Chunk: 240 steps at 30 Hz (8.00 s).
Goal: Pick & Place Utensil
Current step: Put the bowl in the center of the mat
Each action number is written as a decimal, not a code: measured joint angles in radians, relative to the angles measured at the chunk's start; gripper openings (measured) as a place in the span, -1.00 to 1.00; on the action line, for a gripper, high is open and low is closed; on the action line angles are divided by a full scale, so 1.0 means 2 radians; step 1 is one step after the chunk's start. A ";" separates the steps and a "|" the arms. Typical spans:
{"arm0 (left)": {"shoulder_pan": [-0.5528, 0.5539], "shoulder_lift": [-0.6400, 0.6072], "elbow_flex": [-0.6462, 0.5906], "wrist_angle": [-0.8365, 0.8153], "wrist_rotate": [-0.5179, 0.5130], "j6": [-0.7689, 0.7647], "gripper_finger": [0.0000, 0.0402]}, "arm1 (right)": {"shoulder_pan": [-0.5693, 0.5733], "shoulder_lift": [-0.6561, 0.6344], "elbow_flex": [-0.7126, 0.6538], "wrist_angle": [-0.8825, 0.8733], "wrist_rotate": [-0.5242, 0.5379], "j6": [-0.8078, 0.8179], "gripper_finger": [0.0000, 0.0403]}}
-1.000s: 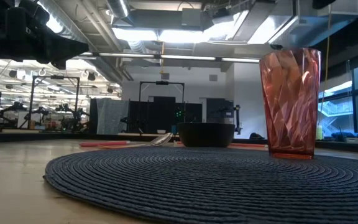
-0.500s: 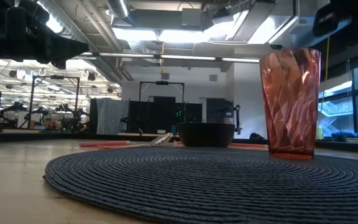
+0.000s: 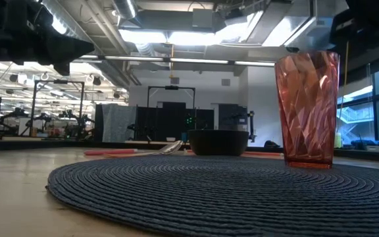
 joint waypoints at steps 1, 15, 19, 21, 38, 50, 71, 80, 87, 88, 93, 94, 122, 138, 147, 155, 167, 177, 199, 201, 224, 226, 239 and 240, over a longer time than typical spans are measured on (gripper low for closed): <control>0.000 0.000 0.000 0.002 -0.001 0.001 -0.98 | 0.000 0.000 0.000 0.000 0.000 0.000 -0.98; 0.000 0.004 0.000 -0.009 0.011 -0.068 -0.97 | 0.000 0.000 0.000 -0.028 0.000 -0.024 -0.98; 0.000 0.014 0.000 0.004 -0.026 -0.031 -0.96 | 0.000 0.001 0.000 0.018 0.000 -0.040 -0.98; 0.000 0.016 0.003 0.029 -0.062 -0.032 -0.96 | 0.000 0.000 0.001 0.052 -0.002 -0.051 -0.98; -0.001 0.036 0.006 -0.047 -0.079 0.029 -0.99 | 0.000 0.007 0.001 0.017 0.063 -0.040 -0.98; -0.001 0.043 0.005 -0.035 -0.111 0.042 -0.97 | 0.000 0.007 0.000 -0.021 0.101 0.014 -0.98; -0.001 0.043 0.005 -0.020 -0.134 0.087 -0.97 | 0.000 0.007 -0.066 0.059 0.062 -0.033 -0.98; 0.000 0.047 0.007 0.041 -0.190 0.068 -0.98 | 0.000 0.007 -0.066 0.060 0.086 -0.042 -0.98; 0.008 0.152 0.104 0.047 -0.247 0.098 -0.98 | 0.000 0.007 -0.065 0.069 0.092 -0.059 -0.98; 0.012 0.182 0.125 0.046 -0.241 0.102 -0.98 | 0.000 0.007 -0.066 0.068 0.092 -0.060 -0.98; 0.045 0.380 0.255 0.022 -0.231 0.114 -0.98 | 0.000 0.007 -0.065 0.067 0.092 -0.059 -0.98; 0.055 0.426 0.287 0.010 -0.223 0.114 -0.98 | 0.000 0.007 -0.065 0.067 0.092 -0.058 -0.98; 0.086 1.038 0.863 -0.437 0.050 0.273 0.04 | 0.000 0.007 -0.065 0.044 0.092 -0.054 -0.98; 0.074 1.052 0.852 -0.448 0.048 0.293 0.25 | 0.000 0.007 -0.065 0.044 0.092 -0.040 -0.98; 0.088 1.086 0.852 -0.420 0.036 0.303 0.25 | 0.000 0.007 -0.065 0.037 0.092 -0.029 -0.98; 0.095 1.088 0.852 -0.417 0.036 0.302 0.24 | 0.000 0.007 -0.065 0.037 0.092 -0.043 -0.98; 0.096 1.088 0.852 -0.416 0.036 0.311 -0.53 | 0.000 0.007 -0.065 0.037 0.092 -0.033 -0.98; 0.078 1.043 0.852 -0.436 -0.007 0.319 -0.97 | 0.000 0.007 -0.065 0.044 0.092 -0.030 -0.98; -0.123 0.705 0.853 -0.598 -0.041 0.191 -0.98 | 0.000 0.007 -0.065 0.044 0.092 -0.028 -0.98; -0.143 0.691 0.852 -0.598 -0.041 0.186 -0.98 | 0.000 0.007 -0.065 0.044 0.092 -0.028 -0.98; -0.174 0.231 0.292 -0.179 -0.066 0.166 -0.98 | 0.000 0.007 -0.065 0.037 0.088 -0.016 -0.98; -0.174 0.186 0.244 -0.145 -0.068 0.166 -0.98 | 0.000 0.007 -0.065 0.037 0.088 -0.014 -0.98; -0.181 0.020 0.089 -0.069 -0.092 0.196 -0.98 | 0.000 0.007 -0.065 0.033 0.088 -0.016 -0.98; -0.181 0.018 0.089 -0.075 -0.092 0.196 -0.98 | 0.000 0.007 -0.065 0.033 0.088 -0.016 -0.98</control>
